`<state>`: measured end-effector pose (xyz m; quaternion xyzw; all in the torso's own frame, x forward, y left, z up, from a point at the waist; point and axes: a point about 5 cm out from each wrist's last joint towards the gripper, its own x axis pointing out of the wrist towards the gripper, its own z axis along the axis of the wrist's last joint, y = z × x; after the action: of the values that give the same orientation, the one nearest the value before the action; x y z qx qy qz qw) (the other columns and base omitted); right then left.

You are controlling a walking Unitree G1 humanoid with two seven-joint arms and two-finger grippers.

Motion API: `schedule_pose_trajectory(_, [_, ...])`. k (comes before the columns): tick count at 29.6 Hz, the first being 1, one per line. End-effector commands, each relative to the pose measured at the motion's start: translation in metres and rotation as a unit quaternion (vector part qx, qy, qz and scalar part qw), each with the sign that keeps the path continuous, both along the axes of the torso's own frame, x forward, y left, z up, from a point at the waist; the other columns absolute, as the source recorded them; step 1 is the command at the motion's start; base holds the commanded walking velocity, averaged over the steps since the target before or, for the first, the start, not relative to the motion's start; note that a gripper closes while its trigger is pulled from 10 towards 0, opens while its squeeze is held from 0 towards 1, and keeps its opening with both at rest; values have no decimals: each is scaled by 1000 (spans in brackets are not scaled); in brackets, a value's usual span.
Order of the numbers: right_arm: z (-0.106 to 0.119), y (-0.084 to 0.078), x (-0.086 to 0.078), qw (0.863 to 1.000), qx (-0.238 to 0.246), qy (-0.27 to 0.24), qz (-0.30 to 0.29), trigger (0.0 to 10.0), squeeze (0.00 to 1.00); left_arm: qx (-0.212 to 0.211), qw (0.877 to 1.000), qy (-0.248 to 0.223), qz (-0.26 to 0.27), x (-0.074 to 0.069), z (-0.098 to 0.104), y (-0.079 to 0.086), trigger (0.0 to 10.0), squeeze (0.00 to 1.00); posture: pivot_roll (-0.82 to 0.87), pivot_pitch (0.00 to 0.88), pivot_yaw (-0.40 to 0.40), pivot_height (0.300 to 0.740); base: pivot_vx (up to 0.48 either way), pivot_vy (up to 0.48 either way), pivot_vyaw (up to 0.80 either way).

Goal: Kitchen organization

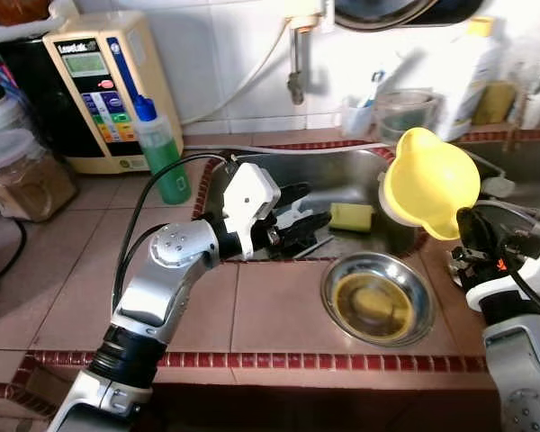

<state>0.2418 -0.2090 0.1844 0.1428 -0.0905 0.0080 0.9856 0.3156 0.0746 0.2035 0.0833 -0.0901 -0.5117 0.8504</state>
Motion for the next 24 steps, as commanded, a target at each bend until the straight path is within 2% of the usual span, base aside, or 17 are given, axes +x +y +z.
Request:
schedule_pose_trajectory(1, [3,-3,-1,1000,0,-8,-7,10000,0,-2,1000,-6,-4,0,4,-2,10000,0,-258,30,105,703,0,0,0])
schedule_pose_trajectory(7, [2,-4,-1,1000,0,-7,-8,10000,0,-15,1000,-6,-6,-1,5,-2,10000,0,-257,34,106,703,0,0,0])
schedule_pose_trajectory(13, [2,-5,-1,1000,-4,-5,-12,10000,0,-8,1000,-6,-9,-1,5,-2,10000,0,-256,37,107,703,0,0,0])
schedule_pose_trajectory(24, [-3,-25,5,999,-43,9,-28,10000,0,10,999,-13,-31,-8,0,-7,10000,0,-253,50,108,703,0,0,0])
